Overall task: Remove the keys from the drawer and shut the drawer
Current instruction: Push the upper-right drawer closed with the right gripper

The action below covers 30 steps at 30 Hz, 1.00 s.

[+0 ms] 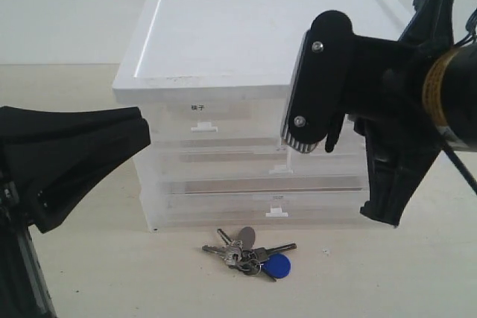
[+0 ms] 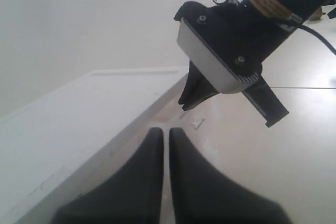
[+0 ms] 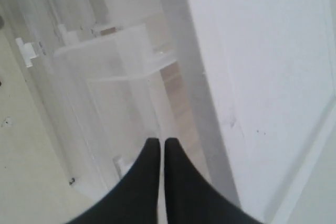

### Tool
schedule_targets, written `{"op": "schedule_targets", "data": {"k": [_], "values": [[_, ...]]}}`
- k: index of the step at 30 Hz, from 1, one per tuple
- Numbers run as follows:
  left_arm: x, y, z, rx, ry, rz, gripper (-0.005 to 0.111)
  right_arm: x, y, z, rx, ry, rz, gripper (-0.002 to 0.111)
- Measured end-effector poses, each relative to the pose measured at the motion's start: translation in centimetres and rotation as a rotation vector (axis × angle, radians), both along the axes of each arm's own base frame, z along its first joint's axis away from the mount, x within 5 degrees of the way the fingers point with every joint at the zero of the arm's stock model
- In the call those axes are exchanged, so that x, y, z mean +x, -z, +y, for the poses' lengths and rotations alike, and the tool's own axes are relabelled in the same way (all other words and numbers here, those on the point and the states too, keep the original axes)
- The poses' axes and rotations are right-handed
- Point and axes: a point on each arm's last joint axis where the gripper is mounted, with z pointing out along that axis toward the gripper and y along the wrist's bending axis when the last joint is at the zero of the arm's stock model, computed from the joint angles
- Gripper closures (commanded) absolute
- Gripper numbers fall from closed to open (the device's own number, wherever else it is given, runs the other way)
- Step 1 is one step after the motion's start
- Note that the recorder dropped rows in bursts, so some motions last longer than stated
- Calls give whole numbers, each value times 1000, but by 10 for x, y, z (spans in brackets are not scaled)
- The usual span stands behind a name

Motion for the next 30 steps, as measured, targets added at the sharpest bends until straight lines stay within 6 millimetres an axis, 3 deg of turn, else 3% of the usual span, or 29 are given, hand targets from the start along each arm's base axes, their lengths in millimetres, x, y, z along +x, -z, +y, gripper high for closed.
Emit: {"op": "schedule_targets", "data": {"k": [7,11,15,17,23,30], "values": [[0,0,0,0,0,0,102,-20,-16,-10,100,-57,36,108],[0,0,0,1,0,1,102,-23,-6,-13,58,-100,29,108],[0,0,0,1,0,1,102,-18,31,-14,-40,-137,48,108],[0,0,0,1,0,1,102,-15,39,-12,-66,-145,41,108],[0,0,0,1,0,1,102,7,42,-10,-104,-54,-96,108],[0,0,0,1,0,1,102,29,53,-10,-138,-45,-132,108]]}}
